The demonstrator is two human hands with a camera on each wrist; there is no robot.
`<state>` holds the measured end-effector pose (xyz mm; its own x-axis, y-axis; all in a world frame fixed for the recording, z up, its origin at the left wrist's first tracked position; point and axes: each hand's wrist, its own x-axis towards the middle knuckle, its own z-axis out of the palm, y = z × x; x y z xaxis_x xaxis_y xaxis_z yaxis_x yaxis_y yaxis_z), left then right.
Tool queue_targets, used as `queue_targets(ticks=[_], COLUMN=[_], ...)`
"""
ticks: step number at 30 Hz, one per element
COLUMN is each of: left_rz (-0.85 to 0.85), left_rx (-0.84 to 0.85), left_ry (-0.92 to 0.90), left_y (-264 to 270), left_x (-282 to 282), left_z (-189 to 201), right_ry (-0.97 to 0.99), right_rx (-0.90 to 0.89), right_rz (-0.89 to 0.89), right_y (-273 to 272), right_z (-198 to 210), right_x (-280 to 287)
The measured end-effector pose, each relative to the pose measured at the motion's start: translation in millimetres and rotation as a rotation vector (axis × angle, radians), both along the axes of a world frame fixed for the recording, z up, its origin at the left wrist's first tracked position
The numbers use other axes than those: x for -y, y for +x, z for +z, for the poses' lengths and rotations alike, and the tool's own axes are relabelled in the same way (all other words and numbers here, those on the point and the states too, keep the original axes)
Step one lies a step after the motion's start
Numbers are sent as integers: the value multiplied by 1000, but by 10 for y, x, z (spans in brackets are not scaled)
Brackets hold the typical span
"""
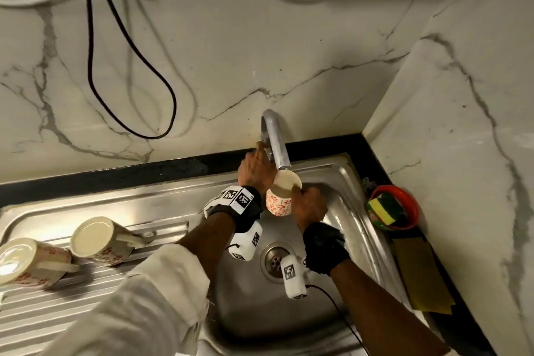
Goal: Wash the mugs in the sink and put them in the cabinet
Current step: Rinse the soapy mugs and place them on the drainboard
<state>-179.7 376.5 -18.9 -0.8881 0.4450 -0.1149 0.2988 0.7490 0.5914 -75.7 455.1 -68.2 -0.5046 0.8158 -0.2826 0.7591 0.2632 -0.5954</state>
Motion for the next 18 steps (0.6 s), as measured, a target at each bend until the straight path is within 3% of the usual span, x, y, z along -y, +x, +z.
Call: queue_targets(ticks=[11, 18], left_rz=[0, 154], left_rx=[-24, 66], left_ry=[-22, 208], left_y=[-197, -110], left_x=[-113, 114], left_z=[72, -120], right_ry=[-113, -116], right_rx=[-160, -109], right_rz=[40, 84], right_y=[9, 11], right_z=[67, 0], right_x=[6, 62])
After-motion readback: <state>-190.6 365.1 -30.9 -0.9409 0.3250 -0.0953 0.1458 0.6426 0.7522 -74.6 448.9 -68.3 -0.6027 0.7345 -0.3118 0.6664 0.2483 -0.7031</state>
